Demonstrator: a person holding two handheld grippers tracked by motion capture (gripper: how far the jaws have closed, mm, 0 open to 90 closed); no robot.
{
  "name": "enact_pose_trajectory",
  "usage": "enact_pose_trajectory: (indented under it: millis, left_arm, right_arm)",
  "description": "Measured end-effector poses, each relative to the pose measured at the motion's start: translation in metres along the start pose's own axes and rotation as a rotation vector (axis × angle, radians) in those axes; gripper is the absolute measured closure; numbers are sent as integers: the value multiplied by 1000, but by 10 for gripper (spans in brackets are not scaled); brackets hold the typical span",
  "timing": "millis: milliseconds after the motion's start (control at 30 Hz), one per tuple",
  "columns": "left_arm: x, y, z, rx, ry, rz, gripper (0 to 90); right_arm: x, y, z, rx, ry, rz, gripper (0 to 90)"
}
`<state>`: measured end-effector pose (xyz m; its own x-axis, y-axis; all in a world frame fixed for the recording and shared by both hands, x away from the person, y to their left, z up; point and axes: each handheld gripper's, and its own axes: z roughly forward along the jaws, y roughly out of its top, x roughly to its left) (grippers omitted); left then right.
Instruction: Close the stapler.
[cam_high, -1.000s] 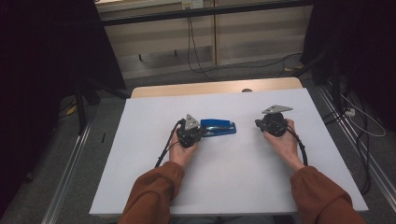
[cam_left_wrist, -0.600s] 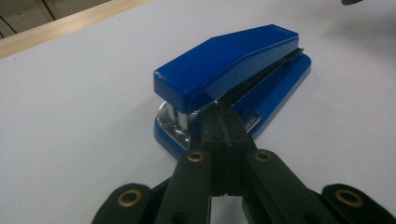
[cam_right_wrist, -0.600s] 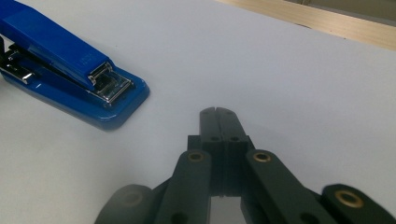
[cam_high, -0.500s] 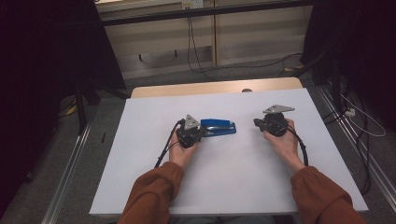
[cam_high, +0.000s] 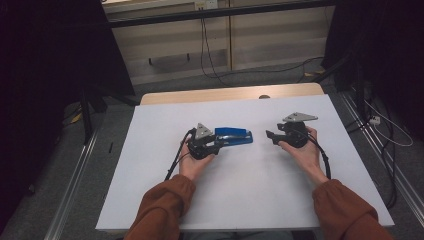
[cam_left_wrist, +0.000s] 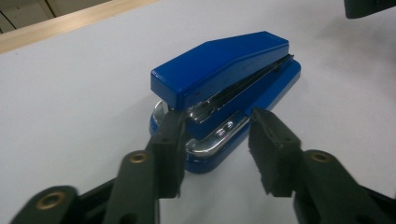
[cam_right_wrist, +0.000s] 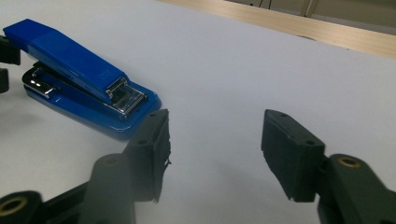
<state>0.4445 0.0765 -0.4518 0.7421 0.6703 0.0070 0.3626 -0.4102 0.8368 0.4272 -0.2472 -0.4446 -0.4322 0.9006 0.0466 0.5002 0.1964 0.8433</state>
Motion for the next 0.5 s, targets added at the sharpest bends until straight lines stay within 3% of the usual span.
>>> enact_pose_trajectory:
  millis: [33,133,200,300,400,433,500]
  left_arm:
    - [0,0,-1,1,20,1,464]
    - [2,1,-5,0,24,-24,356]
    - [4,2,-8,-7,63,-14,268]
    - [9,4,-12,-37,69,-44,172]
    - [16,4,-17,-60,37,-90,65]
    - [18,3,-20,-68,18,-87,61]
    - [20,2,-25,-77,24,-84,52]
  right_arm:
    - [0,0,0,-2,0,4,356]
    - [-2,0,-1,-9,-7,15,246]
    - [-2,1,-3,-18,-16,13,213]
    - [-3,1,-4,-31,-18,17,163]
    - [-3,1,-4,-32,-12,23,133]
    - [-3,1,-5,-29,-11,23,126]
    - [-3,1,-7,-33,-13,30,93]
